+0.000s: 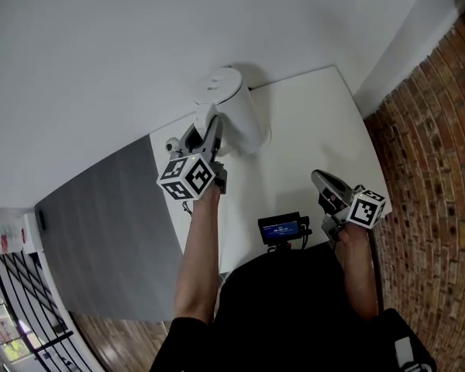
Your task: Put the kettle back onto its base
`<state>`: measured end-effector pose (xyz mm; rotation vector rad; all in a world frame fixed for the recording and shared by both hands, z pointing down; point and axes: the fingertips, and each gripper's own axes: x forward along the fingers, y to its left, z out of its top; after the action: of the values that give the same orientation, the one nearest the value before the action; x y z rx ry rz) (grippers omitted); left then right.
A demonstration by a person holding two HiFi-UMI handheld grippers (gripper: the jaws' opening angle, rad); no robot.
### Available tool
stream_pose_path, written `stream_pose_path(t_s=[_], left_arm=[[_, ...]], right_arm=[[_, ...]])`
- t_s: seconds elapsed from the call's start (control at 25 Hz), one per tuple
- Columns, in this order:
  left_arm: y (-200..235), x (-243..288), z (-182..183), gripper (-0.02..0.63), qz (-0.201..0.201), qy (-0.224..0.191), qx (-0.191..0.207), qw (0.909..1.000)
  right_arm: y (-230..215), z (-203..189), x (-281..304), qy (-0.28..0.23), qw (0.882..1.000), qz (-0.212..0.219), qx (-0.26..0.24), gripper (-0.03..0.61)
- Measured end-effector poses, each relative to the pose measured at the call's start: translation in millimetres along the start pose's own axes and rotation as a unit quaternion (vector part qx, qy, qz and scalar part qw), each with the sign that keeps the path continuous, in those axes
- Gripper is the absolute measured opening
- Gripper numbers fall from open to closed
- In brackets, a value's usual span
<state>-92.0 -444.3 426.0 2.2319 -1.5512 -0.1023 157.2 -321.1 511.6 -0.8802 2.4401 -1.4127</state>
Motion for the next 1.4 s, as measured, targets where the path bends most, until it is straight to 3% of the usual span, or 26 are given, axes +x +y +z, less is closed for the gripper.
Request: stream_pose_path(t_s=[0.52, 0.8, 0.96, 1.4], left_arm=[[-32.1, -7.1, -19.1, 0.158, 0.008, -0.019, 0.046, 0.9987], [-35.9, -15.4, -27.0, 0.158, -0.002, -0.028, 0.030, 0.9992], [-43.9, -11.2, -28.3, 0.161, -0.026, -0.006, 0.026, 0.9993], [-39.8, 2.1, -17.6, 0.173, -0.041, 0.038, -0.013, 0.9984]], right_arm=[[1.2, 1.7, 0.0, 0.002, 1.000, 0.011, 0.001, 0.018], [0.5, -2.6, 1.5, 0.014, 1.000, 0.014, -0.002, 0.018], [1.1, -4.5, 3.1, 0.018, 1.000, 0.020, -0.001, 0.018], [-1.2, -4.3, 0.1, 0.014, 1.000, 0.021, 0.004, 0.018]])
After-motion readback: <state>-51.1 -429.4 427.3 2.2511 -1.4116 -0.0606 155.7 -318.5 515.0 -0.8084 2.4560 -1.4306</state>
